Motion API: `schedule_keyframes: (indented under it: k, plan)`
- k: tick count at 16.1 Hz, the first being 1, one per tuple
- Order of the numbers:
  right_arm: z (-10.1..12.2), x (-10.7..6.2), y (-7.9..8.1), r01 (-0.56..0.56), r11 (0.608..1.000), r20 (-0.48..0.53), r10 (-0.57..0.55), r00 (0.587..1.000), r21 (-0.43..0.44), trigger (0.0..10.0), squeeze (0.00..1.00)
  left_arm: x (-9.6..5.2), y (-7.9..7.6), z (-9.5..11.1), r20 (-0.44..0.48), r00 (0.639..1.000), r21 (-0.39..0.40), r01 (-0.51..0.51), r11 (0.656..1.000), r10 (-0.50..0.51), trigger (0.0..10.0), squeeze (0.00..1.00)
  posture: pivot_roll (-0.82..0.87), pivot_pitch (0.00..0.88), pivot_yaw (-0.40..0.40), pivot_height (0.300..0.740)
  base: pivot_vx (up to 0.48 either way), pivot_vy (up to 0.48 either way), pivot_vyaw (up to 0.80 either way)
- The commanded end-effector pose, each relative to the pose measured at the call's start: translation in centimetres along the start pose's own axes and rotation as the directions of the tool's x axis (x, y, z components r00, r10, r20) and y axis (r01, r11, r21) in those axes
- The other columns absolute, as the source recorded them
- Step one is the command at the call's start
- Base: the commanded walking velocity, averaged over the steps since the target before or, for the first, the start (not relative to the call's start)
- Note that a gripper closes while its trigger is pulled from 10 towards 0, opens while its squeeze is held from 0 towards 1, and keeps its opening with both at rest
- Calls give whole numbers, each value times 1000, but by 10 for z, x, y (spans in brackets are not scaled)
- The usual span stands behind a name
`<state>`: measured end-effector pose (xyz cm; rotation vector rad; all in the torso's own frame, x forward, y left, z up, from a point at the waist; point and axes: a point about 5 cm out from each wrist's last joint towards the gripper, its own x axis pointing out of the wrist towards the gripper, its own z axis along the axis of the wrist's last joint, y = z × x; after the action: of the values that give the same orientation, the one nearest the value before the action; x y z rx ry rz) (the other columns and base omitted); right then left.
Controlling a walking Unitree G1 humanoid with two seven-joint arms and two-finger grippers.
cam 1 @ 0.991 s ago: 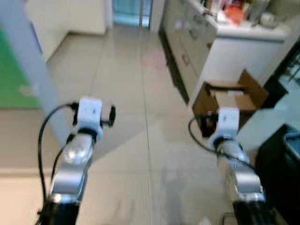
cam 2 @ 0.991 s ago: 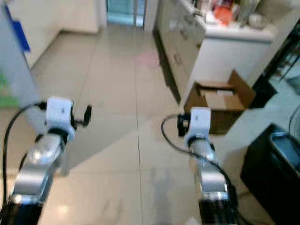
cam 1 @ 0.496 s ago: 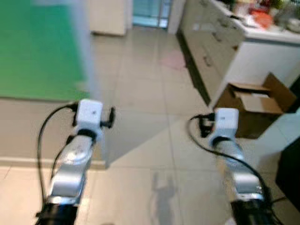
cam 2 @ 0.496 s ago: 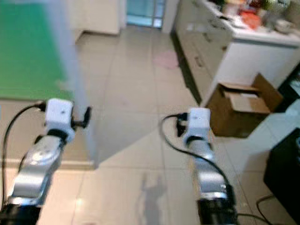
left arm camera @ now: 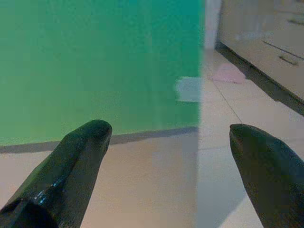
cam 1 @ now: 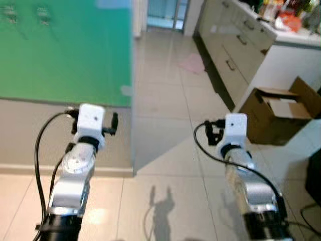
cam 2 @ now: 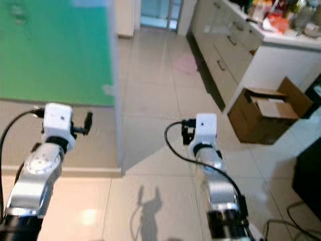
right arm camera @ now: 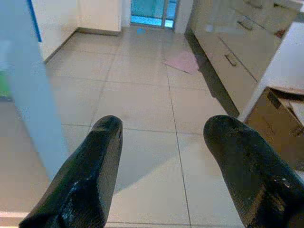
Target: Hang keys on a hook
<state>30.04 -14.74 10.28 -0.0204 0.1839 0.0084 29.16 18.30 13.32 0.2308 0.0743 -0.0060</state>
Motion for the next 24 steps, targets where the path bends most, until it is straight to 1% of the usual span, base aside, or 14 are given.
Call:
schedule_keyframes:
  k: [1,5,7,11,16,18,21,24]
  plan:
    - [0,0,-11,31,999,-1,-31,1000,-10,10000,0,1,-11,5,17,999,-26,41,999,-41,10000,0,-78,0,-77,740,0,0,0]
    - [0,0,-11,29,1000,-1,-29,1000,-11,10000,0,3,-12,7,28,999,-36,25,999,-24,10000,0,-81,0,-75,740,0,0,0]
    - [1,1,-11,24,1000,-1,-24,1000,-15,10000,0,5,-11,9,36,999,-27,17,999,-16,10000,0,-83,0,-78,740,274,0,0]
    - [1,2,-11,13,1000,-3,-14,1000,-26,10000,0,5,-14,9,42,999,-29,17,999,-15,10000,0,-85,0,-89,740,306,0,0]
    - [3,2,-14,10,999,2,-10,1000,-39,10000,0,4,-15,8,46,999,-31,12,999,-11,10000,0,-89,0,-102,740,307,0,0]
    - [2,2,-13,2,999,0,-2,1000,-44,10000,0,3,-15,7,46,999,-33,11,999,-9,10000,0,-84,0,-106,740,261,0,0]
    - [1,3,-10,-11,999,-5,11,1000,-47,10000,0,-1,-19,0,32,999,-35,19,999,-18,10000,0,-78,0,-112,740,0,0,0]
    - [0,3,-10,-14,999,-7,14,1000,-49,10000,0,-2,-16,-2,25,1000,-44,15,999,-14,10000,0,-76,0,-114,740,0,0,0]
